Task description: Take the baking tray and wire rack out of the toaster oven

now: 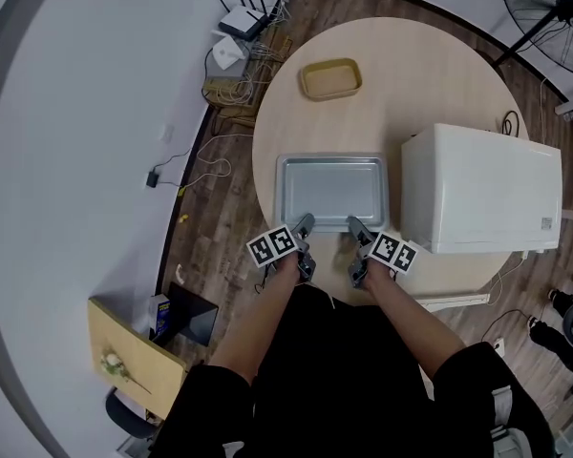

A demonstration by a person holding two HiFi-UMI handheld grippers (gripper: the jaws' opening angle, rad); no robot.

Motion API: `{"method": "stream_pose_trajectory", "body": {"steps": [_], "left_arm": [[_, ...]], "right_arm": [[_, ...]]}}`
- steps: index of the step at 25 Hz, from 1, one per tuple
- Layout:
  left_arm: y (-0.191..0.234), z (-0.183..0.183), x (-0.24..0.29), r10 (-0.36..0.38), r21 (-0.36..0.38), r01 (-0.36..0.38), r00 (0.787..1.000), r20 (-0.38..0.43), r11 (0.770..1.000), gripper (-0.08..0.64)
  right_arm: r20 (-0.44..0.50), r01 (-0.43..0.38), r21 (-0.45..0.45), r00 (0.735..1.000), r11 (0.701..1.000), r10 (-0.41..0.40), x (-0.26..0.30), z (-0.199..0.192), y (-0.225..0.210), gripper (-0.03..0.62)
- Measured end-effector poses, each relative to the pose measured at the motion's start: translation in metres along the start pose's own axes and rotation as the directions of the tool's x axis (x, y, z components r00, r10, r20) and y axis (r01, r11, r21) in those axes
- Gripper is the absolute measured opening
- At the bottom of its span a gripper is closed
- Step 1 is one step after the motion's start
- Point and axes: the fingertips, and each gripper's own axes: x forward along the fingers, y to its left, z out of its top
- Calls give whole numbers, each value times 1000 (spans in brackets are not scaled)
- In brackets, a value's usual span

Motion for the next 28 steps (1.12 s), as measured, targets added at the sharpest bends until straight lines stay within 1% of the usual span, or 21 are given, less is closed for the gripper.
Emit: {"method": "stream_pose_trajectory", "body": {"steps": [3,5,7,12,16,21,23,24,26,28], "left_arm": [[-2,-1,1,1,37,-1,1000,-24,999,207],[-4,-5,1,1,76,3,999,-51,997,244],[-5,-9,0,6,103,2,997,-83,995,267],[-1,-21,-4,17,100,-3,989,-148,995,285],[-2,-30,-8,13,117,7,986,-165,993,295],[4,-34,-16,29,156,3,980,-198,988,301],[8,-37,-21,32,151,-2,979,-200,989,302],[10,-39,-24,32,136,-6,980,-194,991,302],[15,-42,-30,26,100,-8,985,-172,995,302],[16,-42,-37,17,86,-5,990,-142,996,302]], "right_arm": [[-23,33,-37,999,999,-33,0,0,-1,171],[-50,55,-91,997,994,-60,-2,-3,-1,217],[-74,82,-138,993,987,-93,-4,-7,-2,246],[-125,113,-133,984,985,-129,-8,-15,-6,264],[-143,114,-150,980,982,-136,-13,-19,-9,273],[-156,115,-164,978,980,-141,-20,-26,-9,318],[-158,120,-166,977,979,-147,-25,-29,-11,322],[-156,125,-170,976,978,-152,-28,-31,-13,327],[-141,134,-190,977,973,-162,-36,-33,-17,327],[-117,138,-223,979,965,-167,-44,-34,-20,327]]}}
